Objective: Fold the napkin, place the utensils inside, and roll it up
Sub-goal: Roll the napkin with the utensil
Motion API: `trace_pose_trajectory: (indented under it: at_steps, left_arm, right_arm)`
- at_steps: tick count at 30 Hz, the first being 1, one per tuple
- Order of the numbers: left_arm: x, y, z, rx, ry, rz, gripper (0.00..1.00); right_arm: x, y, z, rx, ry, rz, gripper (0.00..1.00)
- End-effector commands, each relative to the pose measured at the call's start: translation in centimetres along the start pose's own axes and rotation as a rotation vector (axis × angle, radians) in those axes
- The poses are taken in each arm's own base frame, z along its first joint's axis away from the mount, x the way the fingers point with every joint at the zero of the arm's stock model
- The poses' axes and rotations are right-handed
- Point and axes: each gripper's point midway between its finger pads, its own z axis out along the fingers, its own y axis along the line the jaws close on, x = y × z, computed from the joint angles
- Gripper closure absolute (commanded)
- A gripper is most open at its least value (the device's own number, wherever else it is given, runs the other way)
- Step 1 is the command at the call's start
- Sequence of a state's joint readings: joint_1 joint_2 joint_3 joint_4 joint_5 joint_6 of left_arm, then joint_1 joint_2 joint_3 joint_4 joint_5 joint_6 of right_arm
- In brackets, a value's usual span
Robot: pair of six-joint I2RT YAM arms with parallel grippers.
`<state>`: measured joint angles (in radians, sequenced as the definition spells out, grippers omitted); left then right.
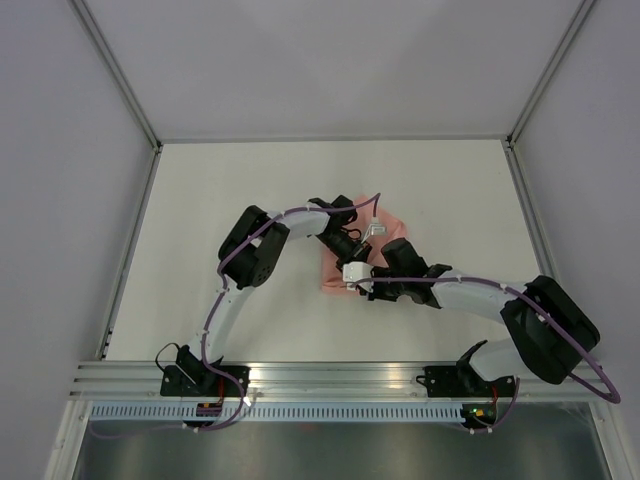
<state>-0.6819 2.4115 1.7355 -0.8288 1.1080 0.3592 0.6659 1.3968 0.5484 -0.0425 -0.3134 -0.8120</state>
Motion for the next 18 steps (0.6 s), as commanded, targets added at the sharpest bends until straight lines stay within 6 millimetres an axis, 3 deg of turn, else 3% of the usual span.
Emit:
trace_pose_trajectory:
  at_steps: [1, 3, 10, 11, 13, 14, 15, 16, 17, 18]
  left_arm:
    - [-1.3, 1.6, -1.3, -0.134, -0.042, 0.069, 0.78]
    - [-2.8, 0.7, -2.0, -0.134, -0.096, 0.113, 0.76]
    - [-5.1, -0.8, -4.0, -0.175, -0.215, 0.169, 0.72]
    - [-5.3, -1.0, -4.2, -0.179, -0.228, 0.161, 0.72]
    - [-6.1, -1.4, -5.0, -0.203, -0.272, 0.177, 0.72]
    - [-6.4, -1.6, -5.4, -0.216, -0.292, 0.192, 0.72]
    - [-6.1, -1.6, -5.6, -0.223, -0.301, 0.188, 0.72]
    - [-7.2, -1.9, -6.6, -0.268, -0.342, 0.232, 0.72]
    - [-7.4, -2.0, -7.0, -0.292, -0.359, 0.234, 0.72]
    - [-6.7, -1.7, -7.0, -0.310, -0.363, 0.225, 0.72]
  right_arm:
    - [0.1, 0.8, -0.2, -0.097, 0.010, 0.070, 0.83]
    - [0.7, 1.1, -0.4, -0.143, 0.010, 0.120, 0.83]
    - [1.3, 0.5, -0.6, -0.271, -0.011, 0.239, 0.86]
    - [1.6, 1.5, -0.6, -0.333, -0.008, 0.277, 0.85]
    - [1.4, 0.6, -0.7, -0.358, -0.023, 0.290, 0.86]
    - [2.1, 1.6, -0.7, -0.411, 0.003, 0.330, 0.86]
    - [1.3, 0.9, -0.7, -0.428, -0.026, 0.330, 0.86]
    - [1.5, 0.8, -0.8, -0.448, -0.031, 0.341, 0.86]
    - [2.2, 1.8, -0.8, -0.509, -0.002, 0.386, 0.86]
    - [1.6, 1.0, -0.7, -0.523, -0.023, 0.390, 0.86]
